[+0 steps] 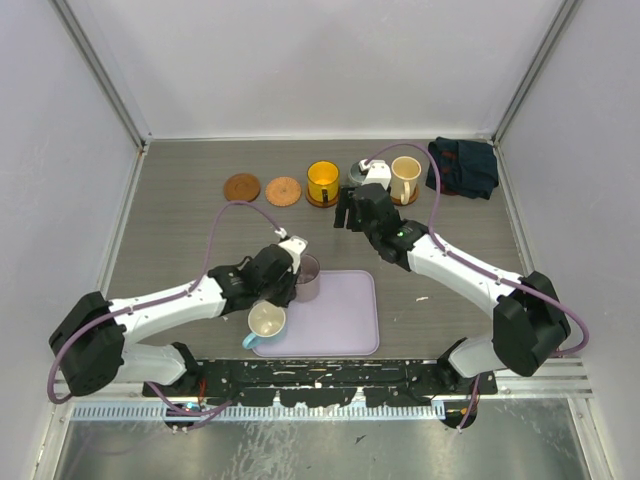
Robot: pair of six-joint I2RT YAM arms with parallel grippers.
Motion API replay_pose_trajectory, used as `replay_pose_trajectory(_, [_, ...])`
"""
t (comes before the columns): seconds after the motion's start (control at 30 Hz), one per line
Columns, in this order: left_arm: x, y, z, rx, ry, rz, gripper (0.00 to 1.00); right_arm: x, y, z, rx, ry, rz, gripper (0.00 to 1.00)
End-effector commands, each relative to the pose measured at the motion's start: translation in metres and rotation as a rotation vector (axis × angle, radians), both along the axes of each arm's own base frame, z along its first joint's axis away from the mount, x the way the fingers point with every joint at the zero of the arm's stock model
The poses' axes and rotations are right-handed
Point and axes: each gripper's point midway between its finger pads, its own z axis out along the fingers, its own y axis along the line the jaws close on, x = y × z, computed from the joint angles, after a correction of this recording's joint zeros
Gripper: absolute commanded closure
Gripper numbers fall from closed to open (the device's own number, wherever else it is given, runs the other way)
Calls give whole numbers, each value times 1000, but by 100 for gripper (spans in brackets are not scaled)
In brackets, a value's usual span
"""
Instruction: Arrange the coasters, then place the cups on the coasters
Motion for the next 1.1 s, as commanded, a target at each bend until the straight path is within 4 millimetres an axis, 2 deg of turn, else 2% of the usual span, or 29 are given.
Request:
replay_pose_trajectory(0.0, [29,2,46,-62,-171,80,97,6,6,20,56,-58,-4,27])
replay_pose_trajectory(0.3, [63,9,89,-116,-367,209,94,4,-2,16,27,-67,-23,27])
replay_pose_trajectory(0.43, [88,13,106,-85,-462,269,91,1,-9,7,5,-62,-35,28])
replay_pose_trajectory(0.57, [117,14,122,-112,-482,303,90,-4,-22,-1,-21,-64,-68,29])
replay_pose_trajectory(0.6, [126,16,116,-99,-473,315,90,-6,-26,-3,-31,-64,-80,29])
replay_pose_trajectory(0.7, [151,27,118,-109,-483,362,90,-10,-42,-8,-58,-68,-122,29])
replay_pose_trajectory(0.87, [193,51,118,-108,-482,450,90,-14,-82,-19,-50,-49,-234,30])
replay_pose_trajectory(1.07, [238,60,115,-108,-492,500,91,-13,-117,-30,-9,-21,-311,32])
